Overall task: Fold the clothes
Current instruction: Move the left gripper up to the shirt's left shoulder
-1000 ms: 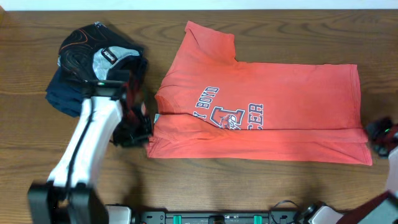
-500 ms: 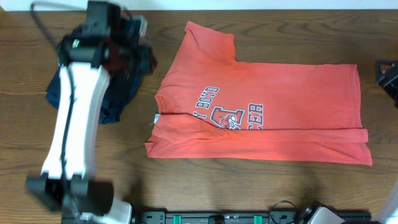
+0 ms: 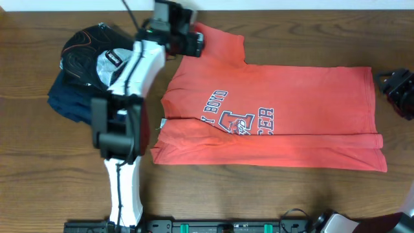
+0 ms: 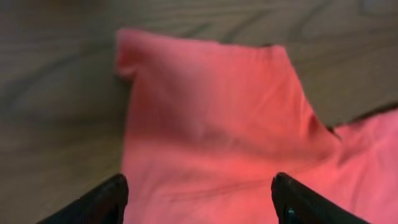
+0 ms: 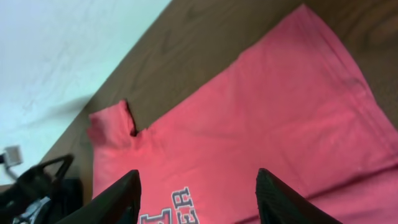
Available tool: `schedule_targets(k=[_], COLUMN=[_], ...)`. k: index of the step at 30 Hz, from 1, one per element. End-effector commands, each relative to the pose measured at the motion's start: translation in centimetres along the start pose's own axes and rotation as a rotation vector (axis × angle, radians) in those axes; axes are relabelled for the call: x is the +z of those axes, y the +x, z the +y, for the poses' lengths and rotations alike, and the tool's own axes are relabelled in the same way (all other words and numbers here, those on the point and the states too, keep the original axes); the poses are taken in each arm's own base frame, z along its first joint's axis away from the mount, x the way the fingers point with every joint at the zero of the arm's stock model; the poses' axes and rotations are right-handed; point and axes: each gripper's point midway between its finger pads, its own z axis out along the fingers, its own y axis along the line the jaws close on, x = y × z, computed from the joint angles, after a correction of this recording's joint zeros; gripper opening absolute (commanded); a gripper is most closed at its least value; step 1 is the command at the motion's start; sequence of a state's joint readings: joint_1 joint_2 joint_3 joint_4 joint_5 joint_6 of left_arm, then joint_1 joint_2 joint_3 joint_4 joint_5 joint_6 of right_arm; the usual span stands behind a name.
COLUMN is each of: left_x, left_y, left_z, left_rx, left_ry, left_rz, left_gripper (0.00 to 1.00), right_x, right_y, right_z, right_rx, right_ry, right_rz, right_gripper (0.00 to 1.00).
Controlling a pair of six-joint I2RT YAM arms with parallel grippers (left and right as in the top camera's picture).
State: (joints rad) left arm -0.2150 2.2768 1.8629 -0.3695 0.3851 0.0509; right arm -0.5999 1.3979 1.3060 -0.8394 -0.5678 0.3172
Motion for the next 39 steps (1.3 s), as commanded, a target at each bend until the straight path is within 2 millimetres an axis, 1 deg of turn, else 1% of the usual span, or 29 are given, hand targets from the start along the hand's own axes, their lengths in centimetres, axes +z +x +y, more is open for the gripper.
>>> schedule_targets(k=[1,2,3,5,7,9,12,15,20,22,24,28,31,35,37,39], left_x=[2.7,3.4,4.2,5.1,5.4,5.3,5.2,5.1,5.1,5.4,5.7,6.9,7.2,7.4,7.5,7.5], left_y=[0.1,0.3,0.5,0.8,1.1,1.0,0.8,0.7,0.2,0.2,0.3,1.6,2.2,2.3,2.5,2.8], left_z=[-0.4,-0.3,0.3,1.7,3.0,3.7,3.9,4.0,4.5,4.7,4.8,4.9,4.9,3.8,3.5,3.5], left_rx=[0.054,0.077,0.087,0.102,0.123,0.144,0.190,0.191,0.193,0.194,0.194,0.190,0.188,0.189,0.188,0.185], left_ry=[0.019,0.012,-0.017,-0.094,-0.170,-0.207,-0.214,-0.215,-0.236,-0.237,-0.237,-0.222,-0.219,-0.160,-0.140,-0.138], left_rz=[-0.026,-0.032,-0.036,-0.041,-0.036,-0.037,-0.038,-0.041,-0.063,-0.071,-0.071,-0.046,-0.032,-0.033,-0.027,-0.015], left_gripper=[0.76,0.76,0.75,0.75,0.76,0.76,0.76,0.76,0.75,0.76,0.75,0.73,0.66,0.52,0.40,0.25], right_x=[-0.2,-0.2,-0.2,-0.2,-0.2,-0.2,-0.3,-0.3,-0.3,-0.3,-0.3,-0.4,-0.4,-0.4,-0.4,-0.4], right_y=[0.5,0.8,1.1,1.6,2.0,2.2,2.3,2.3,2.6,2.8,2.9,3.1,3.2,3.3,3.3,3.4], right_z=[0.2,0.1,-0.1,-0.3,-0.4,-0.4,-0.7,-1.1,-1.2,-1.2,-1.2,-1.3,-1.3,-1.3,-1.4,-1.4], right_rx=[-0.033,-0.035,-0.034,-0.037,-0.047,-0.046,-0.043,-0.041,-0.036,-0.032,-0.029,-0.025,-0.021,-0.019,-0.018,-0.017], right_ry=[0.009,0.015,0.024,0.029,0.033,0.036,0.049,0.074,0.077,0.079,0.080,0.082,0.084,0.084,0.084,0.085], right_rz=[0.017,0.025,0.038,0.057,0.071,0.082,0.085,0.083,0.093,0.099,0.104,0.111,0.117,0.120,0.121,0.123], right_gripper=[0.57,0.57,0.56,0.56,0.56,0.56,0.55,0.55,0.55,0.54,0.54,0.53,0.52,0.51,0.50,0.50])
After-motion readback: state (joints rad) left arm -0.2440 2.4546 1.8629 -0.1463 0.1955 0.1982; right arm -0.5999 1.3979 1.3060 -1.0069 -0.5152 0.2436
